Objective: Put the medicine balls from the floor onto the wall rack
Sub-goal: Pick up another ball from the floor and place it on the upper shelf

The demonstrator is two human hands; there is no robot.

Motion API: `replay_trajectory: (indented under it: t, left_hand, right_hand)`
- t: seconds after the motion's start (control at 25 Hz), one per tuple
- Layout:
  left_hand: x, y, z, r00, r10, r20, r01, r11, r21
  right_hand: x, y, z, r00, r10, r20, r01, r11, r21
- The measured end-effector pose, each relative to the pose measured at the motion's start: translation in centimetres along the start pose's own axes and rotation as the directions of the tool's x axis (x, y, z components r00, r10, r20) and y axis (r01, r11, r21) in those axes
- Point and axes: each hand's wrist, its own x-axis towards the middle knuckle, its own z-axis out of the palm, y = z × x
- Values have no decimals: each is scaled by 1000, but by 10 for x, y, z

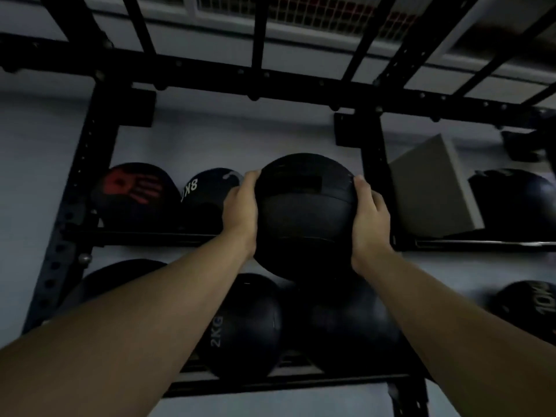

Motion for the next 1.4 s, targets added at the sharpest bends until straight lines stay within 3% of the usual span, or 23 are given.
replay_trajectory:
  t: [0.16, 0.36, 0.68, 0.8, 0.92, 1.04, 1.16, 1.32, 1.4]
  left_hand:
    - [51, -46, 18, 992, 64, -113, -62, 998, 17]
    - [126, -71, 40, 970, 164, -180, -149, 984, 93]
    - [248, -122, 40, 968, 199, -155, -176, 973, 149]
    - [283, -138, 34, 963, 244, -119, -226, 963, 144]
    - [286, -148, 34, 851, 511, -124, -464, 841, 279]
    - [298, -140, 42, 736, 675, -54, -612, 697, 374]
    - [314, -137, 53, 768, 640, 13, -564, 667, 488]
    - [313, -164, 46, 847, 512, 144, -502, 678, 537]
    - [315, -180, 38, 857, 483, 179, -492, 664, 563]
  right_hand:
    - [83, 45, 7, 988, -24, 149, 14, 998, 63]
    - [171, 100, 31, 977, -47, 209, 8, 983, 186]
    - [278, 179, 75, 980, -55, 190, 12, 975, 221]
    - [300, 204, 82, 953, -172, 247, 119, 969, 214]
    - [310, 216, 89, 912, -322, 254, 276, 940, 199]
    - [322, 225, 91, 913, -336, 230, 300, 937, 177]
    - [325, 245, 86, 931, -287, 226, 249, 951, 182]
    - [335, 253, 87, 921, -305, 241, 312, 950, 8]
    - [345, 260, 92, 887, -309, 342, 372, 918, -138]
